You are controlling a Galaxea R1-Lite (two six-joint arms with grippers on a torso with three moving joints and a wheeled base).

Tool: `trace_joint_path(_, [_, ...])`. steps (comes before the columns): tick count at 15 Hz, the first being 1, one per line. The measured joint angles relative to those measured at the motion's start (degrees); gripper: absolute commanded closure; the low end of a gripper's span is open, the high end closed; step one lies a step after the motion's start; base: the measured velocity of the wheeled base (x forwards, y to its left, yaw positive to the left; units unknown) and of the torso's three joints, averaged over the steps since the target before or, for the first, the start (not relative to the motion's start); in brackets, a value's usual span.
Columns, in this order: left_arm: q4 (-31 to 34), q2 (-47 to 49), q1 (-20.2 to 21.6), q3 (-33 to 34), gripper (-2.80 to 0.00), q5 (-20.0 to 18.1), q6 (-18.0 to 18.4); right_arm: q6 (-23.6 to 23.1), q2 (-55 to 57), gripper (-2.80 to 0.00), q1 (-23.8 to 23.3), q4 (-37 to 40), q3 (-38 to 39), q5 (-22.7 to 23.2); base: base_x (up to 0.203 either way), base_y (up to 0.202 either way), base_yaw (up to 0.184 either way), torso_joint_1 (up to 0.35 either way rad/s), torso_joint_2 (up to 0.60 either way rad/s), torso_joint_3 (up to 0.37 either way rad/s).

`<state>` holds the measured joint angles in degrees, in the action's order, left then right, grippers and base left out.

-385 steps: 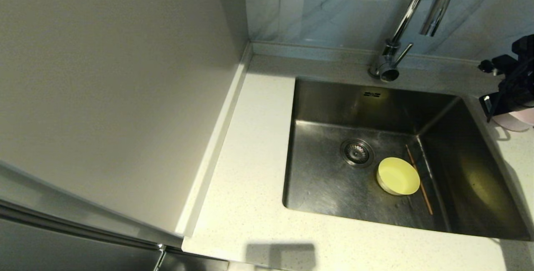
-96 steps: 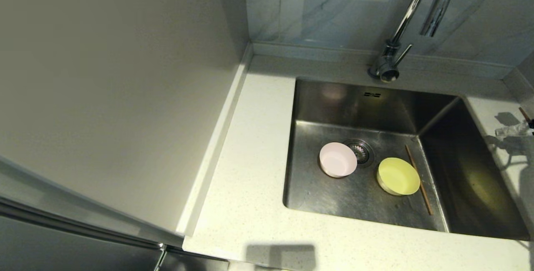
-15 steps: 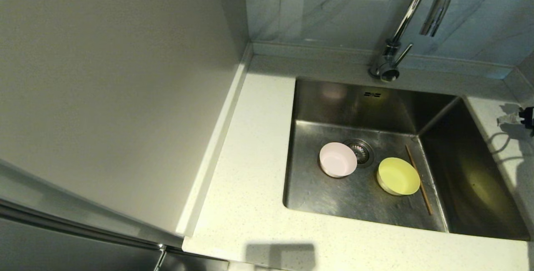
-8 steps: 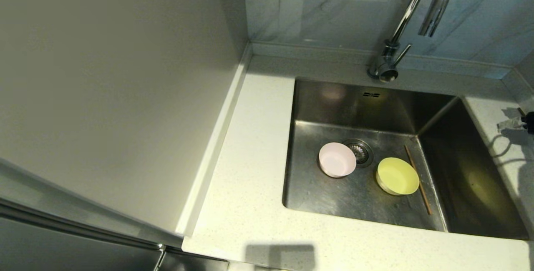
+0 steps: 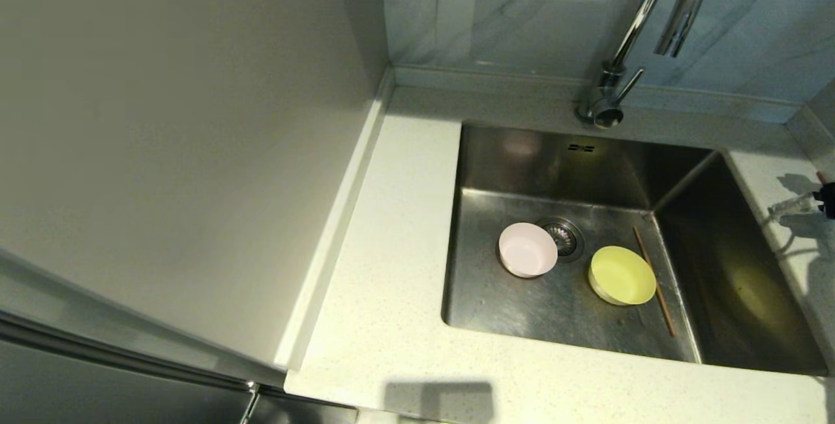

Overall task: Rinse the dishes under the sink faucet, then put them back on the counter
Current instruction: Turn on the faucet

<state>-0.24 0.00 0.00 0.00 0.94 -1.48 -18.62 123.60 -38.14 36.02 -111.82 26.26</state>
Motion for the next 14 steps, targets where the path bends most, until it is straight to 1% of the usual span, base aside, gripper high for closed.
trace_joint_path(2, [0.00, 0.00, -0.02, 0.00, 0.00, 0.02, 0.00, 0.72, -0.29, -2.80, 0.02, -0.57, -1.00, 0.50, 0.000, 0.000, 0.000, 0.000, 0.00, 0.000])
trace_joint_path(5, [0.00, 0.00, -0.02, 0.00, 0.00, -0.01, 0.00, 2.51, -0.58, -2.80, 0.02, -6.62, -1.55, 0.28, 0.000, 0.000, 0.000, 0.000, 0.00, 0.000])
trace_joint_path(6, [0.00, 0.00, -0.02, 0.00, 0.00, 0.00, 0.02, 2.69, -0.56, -2.80, 0.02, -7.93, -1.55, -0.70, 0.000, 0.000, 0.000, 0.000, 0.00, 0.000])
trace_joint_path(9, [0.02, 0.00, 0.00, 0.00, 0.00, 0.00, 0.02, 2.68, -0.31, -2.80, -0.05, -8.49, -1.57, -5.35, 0.000, 0.000, 0.000, 0.000, 0.00, 0.000])
trace_joint_path(14, [0.00, 0.00, 0.00, 0.00, 0.00, 0.00, 0.00, 2.11, 0.81, -2.80, -0.66, -8.49, -1.46, -8.16, 0.000, 0.000, 0.000, 0.000, 0.00, 0.000])
